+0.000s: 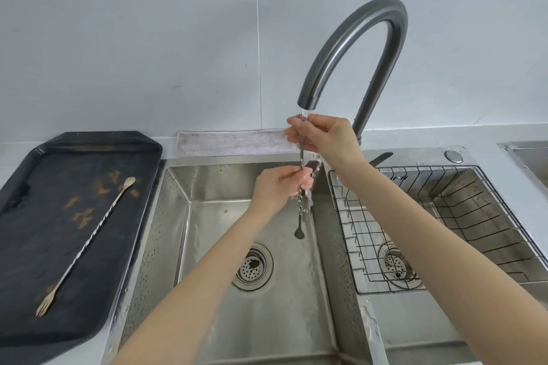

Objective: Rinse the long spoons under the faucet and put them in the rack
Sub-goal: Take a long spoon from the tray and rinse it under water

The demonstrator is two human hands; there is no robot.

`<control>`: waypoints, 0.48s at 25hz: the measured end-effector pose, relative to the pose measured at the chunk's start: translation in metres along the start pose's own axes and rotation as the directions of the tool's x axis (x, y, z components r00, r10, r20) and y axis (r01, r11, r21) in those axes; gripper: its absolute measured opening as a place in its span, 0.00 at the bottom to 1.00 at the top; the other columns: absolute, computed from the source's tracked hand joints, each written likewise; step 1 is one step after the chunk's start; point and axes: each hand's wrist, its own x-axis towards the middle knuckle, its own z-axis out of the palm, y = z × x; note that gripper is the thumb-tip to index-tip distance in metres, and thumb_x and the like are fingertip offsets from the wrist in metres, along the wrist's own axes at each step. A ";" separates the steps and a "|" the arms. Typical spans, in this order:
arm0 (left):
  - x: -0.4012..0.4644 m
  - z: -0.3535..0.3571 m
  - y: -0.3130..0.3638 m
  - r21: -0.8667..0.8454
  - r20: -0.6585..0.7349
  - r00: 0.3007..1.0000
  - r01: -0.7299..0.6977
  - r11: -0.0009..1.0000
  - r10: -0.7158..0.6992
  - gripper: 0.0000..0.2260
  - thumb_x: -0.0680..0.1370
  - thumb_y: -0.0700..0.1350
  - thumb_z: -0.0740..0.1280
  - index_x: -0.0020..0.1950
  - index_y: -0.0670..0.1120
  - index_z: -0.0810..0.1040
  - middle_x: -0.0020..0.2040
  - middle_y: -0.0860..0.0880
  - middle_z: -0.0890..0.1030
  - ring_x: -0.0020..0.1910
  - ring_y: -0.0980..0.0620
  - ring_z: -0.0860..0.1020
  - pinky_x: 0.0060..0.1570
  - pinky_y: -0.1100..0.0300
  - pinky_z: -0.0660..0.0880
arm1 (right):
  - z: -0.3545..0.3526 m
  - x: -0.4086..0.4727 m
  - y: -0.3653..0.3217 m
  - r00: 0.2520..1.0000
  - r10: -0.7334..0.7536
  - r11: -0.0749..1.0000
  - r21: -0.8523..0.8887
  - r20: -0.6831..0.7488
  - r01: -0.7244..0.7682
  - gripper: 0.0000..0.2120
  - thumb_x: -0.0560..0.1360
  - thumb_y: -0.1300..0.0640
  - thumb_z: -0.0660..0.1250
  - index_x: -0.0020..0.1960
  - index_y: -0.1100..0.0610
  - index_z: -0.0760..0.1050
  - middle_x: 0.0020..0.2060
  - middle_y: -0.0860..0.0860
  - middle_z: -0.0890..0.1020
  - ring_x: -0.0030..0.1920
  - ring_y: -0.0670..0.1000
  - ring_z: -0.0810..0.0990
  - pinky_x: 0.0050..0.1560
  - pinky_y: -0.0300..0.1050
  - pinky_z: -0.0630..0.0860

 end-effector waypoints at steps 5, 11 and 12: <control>-0.005 -0.009 -0.025 0.116 0.011 1.000 0.024 0.993 -0.025 0.12 0.77 0.41 0.61 0.57 0.45 0.80 0.47 0.43 0.84 0.39 0.58 0.81 0.40 0.70 0.76 | 0.009 0.006 0.011 0.998 0.046 0.998 0.029 0.050 -0.048 0.13 0.79 0.59 0.59 0.57 0.65 0.76 0.44 0.55 0.81 0.37 0.43 0.82 0.42 0.31 0.79; -0.009 -0.014 -0.040 0.065 0.079 0.995 0.051 0.997 -0.057 0.10 0.79 0.40 0.60 0.57 0.44 0.77 0.45 0.46 0.76 0.35 0.61 0.79 0.44 0.61 0.79 | 0.018 -0.004 0.057 0.981 0.139 0.986 -0.116 0.135 -0.124 0.12 0.74 0.65 0.65 0.58 0.61 0.76 0.49 0.58 0.83 0.41 0.47 0.81 0.53 0.43 0.77; -0.010 -0.015 -0.040 0.020 0.082 0.993 0.086 0.996 -0.087 0.07 0.78 0.40 0.61 0.54 0.44 0.77 0.41 0.47 0.75 0.32 0.61 0.78 0.39 0.65 0.79 | 0.019 -0.007 0.065 0.977 0.163 0.978 -0.156 0.135 -0.141 0.12 0.73 0.65 0.66 0.57 0.60 0.77 0.51 0.59 0.83 0.44 0.50 0.81 0.56 0.48 0.76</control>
